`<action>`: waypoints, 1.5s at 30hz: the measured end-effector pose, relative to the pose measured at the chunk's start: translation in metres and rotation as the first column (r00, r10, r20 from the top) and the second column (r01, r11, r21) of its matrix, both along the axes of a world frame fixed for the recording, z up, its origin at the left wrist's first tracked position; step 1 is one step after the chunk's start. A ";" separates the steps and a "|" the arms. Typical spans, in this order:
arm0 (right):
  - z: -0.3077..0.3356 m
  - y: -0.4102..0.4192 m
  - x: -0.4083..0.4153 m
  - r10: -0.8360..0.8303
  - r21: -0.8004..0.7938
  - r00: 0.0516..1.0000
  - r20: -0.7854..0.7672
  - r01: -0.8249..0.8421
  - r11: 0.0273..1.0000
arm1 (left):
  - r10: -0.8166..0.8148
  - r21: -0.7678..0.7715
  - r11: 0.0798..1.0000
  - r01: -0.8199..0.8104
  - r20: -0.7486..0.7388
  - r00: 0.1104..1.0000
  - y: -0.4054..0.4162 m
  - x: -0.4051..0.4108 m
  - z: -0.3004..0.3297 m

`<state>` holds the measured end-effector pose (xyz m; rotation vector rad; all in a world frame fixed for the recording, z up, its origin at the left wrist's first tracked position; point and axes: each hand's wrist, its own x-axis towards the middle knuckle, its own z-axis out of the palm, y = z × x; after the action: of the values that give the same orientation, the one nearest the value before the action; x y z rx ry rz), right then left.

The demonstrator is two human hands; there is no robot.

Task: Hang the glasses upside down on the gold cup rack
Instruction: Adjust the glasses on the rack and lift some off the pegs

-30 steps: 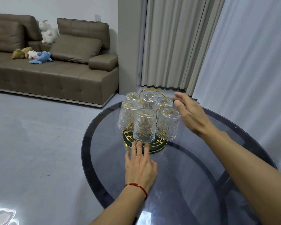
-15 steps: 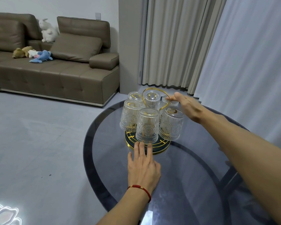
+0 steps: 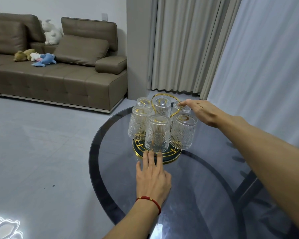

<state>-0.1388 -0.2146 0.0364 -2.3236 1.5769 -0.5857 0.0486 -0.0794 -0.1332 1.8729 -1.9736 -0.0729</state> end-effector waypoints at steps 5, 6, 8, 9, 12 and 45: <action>0.000 -0.001 0.000 0.020 -0.028 1.000 -0.022 -0.021 0.999 | -0.005 0.008 1.000 0.005 -0.004 1.000 0.000 0.000 0.000; -0.001 -0.001 0.000 0.019 -0.033 1.000 -0.023 -0.020 0.999 | -0.005 0.010 1.000 0.005 -0.003 1.000 0.000 0.000 0.001; -0.001 -0.002 0.000 0.019 -0.037 1.000 -0.024 -0.020 0.999 | -0.006 0.012 1.000 0.006 0.004 1.000 0.000 0.000 0.001; -0.001 -0.002 0.000 0.022 -0.035 1.000 -0.021 -0.023 0.999 | -0.006 0.010 1.000 0.006 0.004 1.000 0.001 0.000 0.001; 0.000 -0.003 0.000 0.016 -0.041 1.000 0.005 -0.016 0.999 | -0.008 0.002 1.000 0.008 -0.009 1.000 0.001 0.000 0.002; 0.033 -0.057 0.076 -0.105 0.303 0.994 0.037 0.089 0.949 | -0.005 -0.026 1.000 0.004 -0.027 1.000 0.001 -0.001 0.000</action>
<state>-0.0626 -0.2717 0.0692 -2.0011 1.6358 -0.3915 0.0475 -0.0783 -0.1330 1.8423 -1.9517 -0.0734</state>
